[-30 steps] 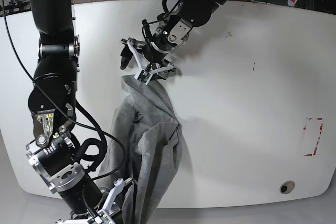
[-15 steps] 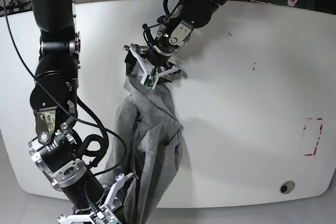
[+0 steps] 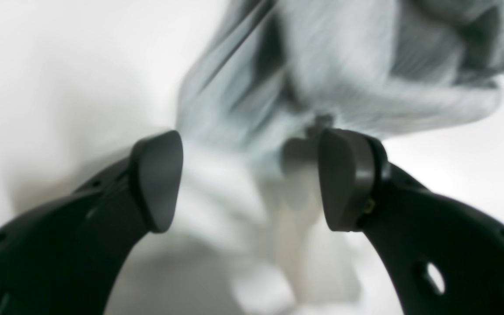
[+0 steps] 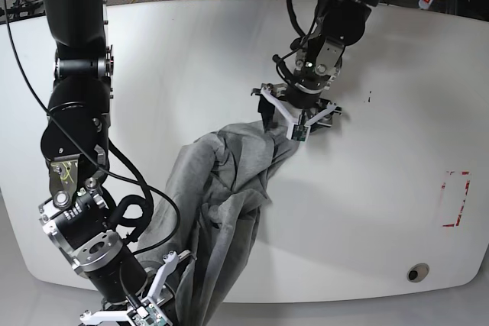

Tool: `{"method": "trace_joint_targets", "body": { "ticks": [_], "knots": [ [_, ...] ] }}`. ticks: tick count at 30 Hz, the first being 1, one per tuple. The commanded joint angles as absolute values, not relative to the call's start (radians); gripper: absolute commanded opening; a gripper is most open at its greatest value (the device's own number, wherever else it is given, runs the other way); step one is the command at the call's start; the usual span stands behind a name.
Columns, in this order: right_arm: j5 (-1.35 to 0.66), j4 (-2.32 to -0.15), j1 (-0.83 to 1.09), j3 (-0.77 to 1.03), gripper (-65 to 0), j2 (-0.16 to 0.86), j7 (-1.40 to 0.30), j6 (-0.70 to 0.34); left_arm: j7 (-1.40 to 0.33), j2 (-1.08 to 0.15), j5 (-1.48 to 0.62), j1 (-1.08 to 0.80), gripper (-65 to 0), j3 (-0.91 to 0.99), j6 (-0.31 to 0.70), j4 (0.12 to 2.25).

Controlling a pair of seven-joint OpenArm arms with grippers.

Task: Fold the T-shirt properly
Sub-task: 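Grasp another edge of the hanging shirt with the left gripper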

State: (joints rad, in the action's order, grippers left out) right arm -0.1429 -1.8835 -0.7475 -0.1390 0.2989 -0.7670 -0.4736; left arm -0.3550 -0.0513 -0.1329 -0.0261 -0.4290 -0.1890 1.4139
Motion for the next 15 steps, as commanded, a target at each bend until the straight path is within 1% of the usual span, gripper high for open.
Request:
{"method": "trace_joint_targets", "body": {
  "ticks": [1,7,12,15],
  "knots": [
    [-0.147,-1.897,-0.776,-0.133,-65.0,0.302,-0.736,-0.464,-0.386,-0.094,-0.194,-0.042,-19.7,-0.432,-0.191,1.514],
    [-0.147,-1.897,-0.769,-0.133,-65.0,0.285,-0.736,-0.464,-0.397,-0.147,-0.245,-0.059,-19.7,-0.433,-0.191,1.587],
    [-0.147,-1.897,-0.751,-0.133,-65.0,0.285,-0.736,-0.464,-0.397,-0.148,-0.249,-0.073,-19.7,-0.437,-0.189,1.635],
    [-0.147,-1.897,-0.751,-0.133,-65.0,0.285,-0.736,-0.464,-0.397,-0.148,-0.249,-0.073,-19.7,-0.475,-0.189,1.633]
  ]
}}
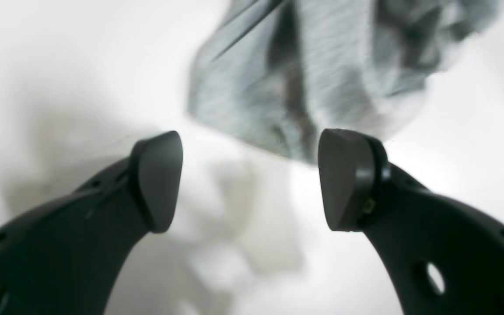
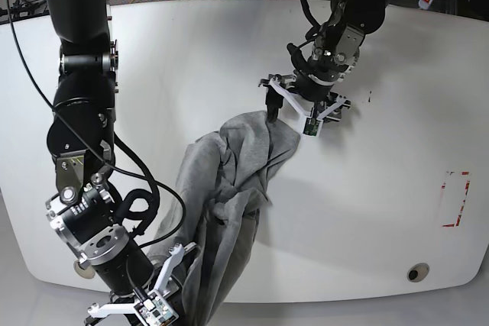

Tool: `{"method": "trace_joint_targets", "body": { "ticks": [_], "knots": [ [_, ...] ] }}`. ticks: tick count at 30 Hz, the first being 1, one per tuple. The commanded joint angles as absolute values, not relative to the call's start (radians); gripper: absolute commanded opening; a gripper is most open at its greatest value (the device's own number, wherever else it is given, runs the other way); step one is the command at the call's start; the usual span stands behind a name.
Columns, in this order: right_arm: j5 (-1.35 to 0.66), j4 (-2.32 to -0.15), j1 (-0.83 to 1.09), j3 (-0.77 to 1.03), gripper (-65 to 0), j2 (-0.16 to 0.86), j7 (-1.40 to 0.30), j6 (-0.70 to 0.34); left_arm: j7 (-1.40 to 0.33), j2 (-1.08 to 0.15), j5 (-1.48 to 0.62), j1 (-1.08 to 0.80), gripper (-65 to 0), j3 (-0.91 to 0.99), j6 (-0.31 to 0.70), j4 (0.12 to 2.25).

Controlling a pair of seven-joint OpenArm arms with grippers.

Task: Fold the T-shirt properly
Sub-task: 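Grasp another edge of the hanging shirt with the left gripper, then spread the grippers apart, stretching the shirt between them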

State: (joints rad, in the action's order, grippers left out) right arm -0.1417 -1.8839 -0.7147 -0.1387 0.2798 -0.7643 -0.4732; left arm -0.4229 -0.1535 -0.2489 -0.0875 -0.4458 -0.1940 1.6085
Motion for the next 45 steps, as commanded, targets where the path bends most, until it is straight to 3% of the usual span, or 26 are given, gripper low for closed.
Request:
{"method": "trace_joint_targets", "body": {
  "ticks": [1,32,35,39,40,45],
  "knots": [
    [-0.147,-1.896,-0.75,-0.133,-65.0,0.285,-0.736,-0.464,-0.397,-0.147,-0.249,-0.073,-19.7,-0.486,-0.189,1.632],
    [-0.147,-1.894,-0.737,-0.133,-65.0,0.283,-0.734,-0.464,-0.387,0.004,-0.248,0.05,-20.8,-0.529,-0.191,1.365],
    [-0.147,-1.891,-0.737,-0.133,-65.0,0.283,-0.734,-0.464,-0.387,0.002,-0.245,0.05,-30.8,-0.529,-0.191,1.365],
    [-0.147,-1.89,-0.736,-0.133,-65.0,0.283,-0.734,-0.464,-0.387,-0.002,-0.243,0.05,-61.0,-0.527,-0.191,1.363],
    [-0.147,-1.89,-0.736,-0.133,-65.0,0.285,-0.734,-0.464,-0.387,-0.004,-0.243,0.05,-65.0,-0.526,-0.191,1.359],
    [-0.142,-1.888,-0.736,-0.133,-65.0,0.289,-0.734,-0.464,-0.386,-0.053,-0.249,0.045,-65.0,-0.527,-0.191,1.38]
  ]
}}
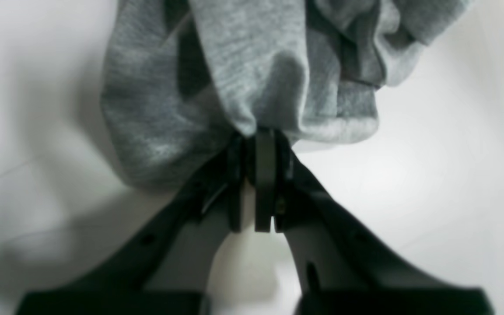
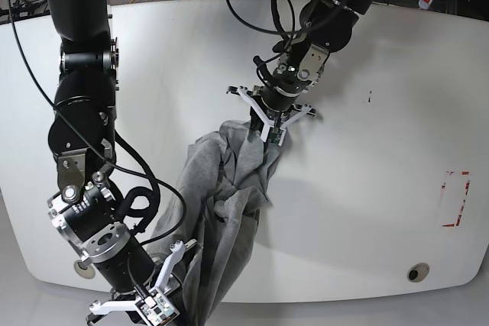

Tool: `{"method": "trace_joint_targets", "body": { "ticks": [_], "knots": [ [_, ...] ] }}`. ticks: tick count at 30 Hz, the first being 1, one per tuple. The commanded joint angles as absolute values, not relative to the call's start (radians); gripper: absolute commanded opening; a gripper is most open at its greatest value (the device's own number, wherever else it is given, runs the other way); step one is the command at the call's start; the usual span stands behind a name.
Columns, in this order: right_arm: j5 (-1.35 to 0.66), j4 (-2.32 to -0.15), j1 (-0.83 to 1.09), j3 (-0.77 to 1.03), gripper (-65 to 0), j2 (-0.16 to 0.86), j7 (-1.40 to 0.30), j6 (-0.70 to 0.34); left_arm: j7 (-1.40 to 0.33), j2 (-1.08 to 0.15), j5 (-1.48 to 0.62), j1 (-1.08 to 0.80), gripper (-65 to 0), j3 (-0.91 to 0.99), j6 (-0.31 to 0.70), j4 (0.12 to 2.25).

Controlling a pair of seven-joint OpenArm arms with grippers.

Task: Fold the T-shirt properly
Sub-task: 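Spread the grippers apart, stretching the shirt between them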

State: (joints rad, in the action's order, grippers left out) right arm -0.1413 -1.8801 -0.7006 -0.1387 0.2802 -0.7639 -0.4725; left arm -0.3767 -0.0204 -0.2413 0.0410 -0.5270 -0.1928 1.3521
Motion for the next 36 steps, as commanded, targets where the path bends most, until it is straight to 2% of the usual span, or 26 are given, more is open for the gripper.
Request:
{"method": "trace_joint_targets", "body": {
  "ticks": [1,11,16,23,36],
  "knots": [
    [-0.142,-1.886,-0.736,-0.133,-65.0,0.291,-0.734,-0.464,-0.386,-0.061,-0.249,0.044,-65.0,-0.524,-0.191,1.399],
    [-0.14,-1.816,-0.719,-0.03,-65.0,0.305,-0.734,-0.464,-0.387,-0.271,-0.245,0.007,-65.0,-0.515,-0.193,1.646],
    [-0.14,-1.719,-0.746,-0.004,-65.0,0.323,-0.734,-0.458,-0.392,-0.383,-0.251,-0.012,-65.0,-0.412,-0.193,1.75],
    [-0.139,-1.578,-0.826,-0.002,-65.0,0.323,-0.734,-0.438,-0.395,-0.452,-0.251,-0.012,-65.0,-0.243,-0.193,1.828],
    [-0.14,-1.349,-1.102,-0.01,-65.0,0.317,-0.734,-0.433,-0.395,-0.542,-0.252,0.054,-65.0,0.007,-0.191,1.928]
  ]
}}
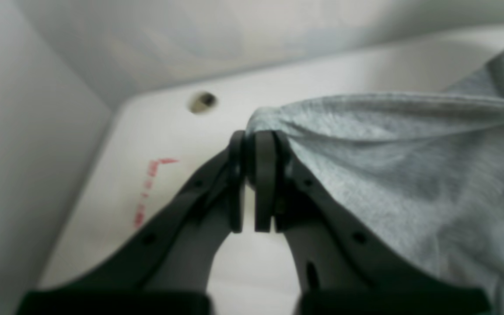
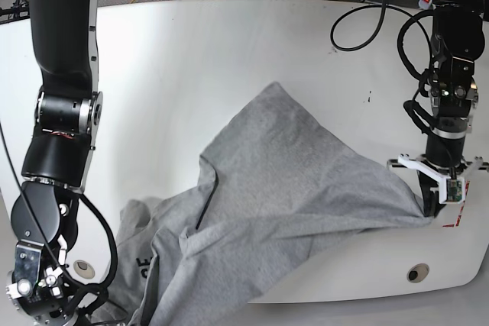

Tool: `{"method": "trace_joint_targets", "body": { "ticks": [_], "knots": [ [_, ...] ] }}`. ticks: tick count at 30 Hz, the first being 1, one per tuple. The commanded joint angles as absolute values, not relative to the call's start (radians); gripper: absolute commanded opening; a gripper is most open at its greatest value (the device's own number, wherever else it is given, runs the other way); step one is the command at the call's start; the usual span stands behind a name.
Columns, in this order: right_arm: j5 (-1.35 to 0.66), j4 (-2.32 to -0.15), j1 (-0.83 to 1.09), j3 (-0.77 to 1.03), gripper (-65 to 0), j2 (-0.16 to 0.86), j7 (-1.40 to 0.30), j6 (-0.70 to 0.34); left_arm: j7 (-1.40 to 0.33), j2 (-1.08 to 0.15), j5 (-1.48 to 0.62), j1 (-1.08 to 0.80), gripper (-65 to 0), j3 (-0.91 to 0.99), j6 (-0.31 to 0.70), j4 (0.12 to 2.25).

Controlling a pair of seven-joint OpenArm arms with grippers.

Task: Fold the T-shirt properly
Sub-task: 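Spread the grippers apart, stretching the shirt between them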

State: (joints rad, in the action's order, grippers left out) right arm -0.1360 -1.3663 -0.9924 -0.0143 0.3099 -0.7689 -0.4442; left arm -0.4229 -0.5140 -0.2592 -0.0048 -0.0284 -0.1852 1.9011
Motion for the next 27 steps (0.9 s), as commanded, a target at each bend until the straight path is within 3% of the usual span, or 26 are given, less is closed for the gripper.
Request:
{"method": "trace_joint_targets", "body": {
  "ticks": [1,5,11,20,27],
  "knots": [
    [-0.14,-1.336,-1.125,-0.012,-65.0,0.317,-0.734,-0.435,-0.395,-0.549,-0.252,0.071,-65.0,0.022,-0.191,1.929],
    [-0.142,-1.282,-1.227,-0.044,-65.0,0.317,-0.734,-0.435,-0.438,-0.573,-0.252,0.143,-65.0,0.091,-0.186,1.94],
    [-0.147,-1.271,-1.306,-0.058,-65.0,0.317,-0.736,-0.438,-0.619,-0.57,-0.249,0.332,-65.0,0.199,-0.031,1.946],
    [-0.148,-1.317,-1.303,-0.016,-65.0,0.318,-0.806,-0.441,-0.753,-0.573,-0.251,0.53,-65.0,0.219,-0.015,1.949],
    [-0.148,-1.483,-1.069,0.102,-65.0,0.317,-0.871,-0.443,-0.829,-0.572,-0.246,0.529,-65.0,0.229,0.073,1.986]
  ]
}}
